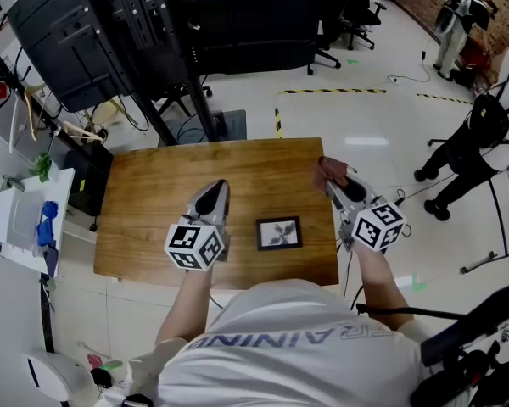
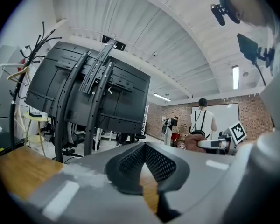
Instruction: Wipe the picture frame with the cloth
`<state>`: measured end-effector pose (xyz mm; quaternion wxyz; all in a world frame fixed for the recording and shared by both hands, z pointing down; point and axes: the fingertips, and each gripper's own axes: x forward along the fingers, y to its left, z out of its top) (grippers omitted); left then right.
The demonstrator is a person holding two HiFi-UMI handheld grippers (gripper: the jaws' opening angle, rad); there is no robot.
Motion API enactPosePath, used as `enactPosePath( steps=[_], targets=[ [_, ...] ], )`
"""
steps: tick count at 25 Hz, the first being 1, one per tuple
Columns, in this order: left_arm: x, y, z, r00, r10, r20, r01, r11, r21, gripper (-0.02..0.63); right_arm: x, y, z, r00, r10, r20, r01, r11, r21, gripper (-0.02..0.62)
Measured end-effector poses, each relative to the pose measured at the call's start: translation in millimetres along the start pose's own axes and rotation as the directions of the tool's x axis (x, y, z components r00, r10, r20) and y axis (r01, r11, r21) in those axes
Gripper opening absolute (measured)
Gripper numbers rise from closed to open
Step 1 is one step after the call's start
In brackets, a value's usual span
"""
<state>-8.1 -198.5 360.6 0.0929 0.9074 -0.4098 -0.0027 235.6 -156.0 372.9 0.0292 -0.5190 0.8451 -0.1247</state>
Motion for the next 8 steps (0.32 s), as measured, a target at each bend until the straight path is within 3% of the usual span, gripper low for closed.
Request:
enactPosePath(
  steps=[8],
  targets=[
    [9.1, -8.5, -1.6, 1.0, -0.016, -0.021, 0.017, 1.0, 0.027, 0.006, -5.3, -5.6, 0.9, 1.0, -0.017, -0.01, 0.017, 1.0, -0.021, 0.109]
  ],
)
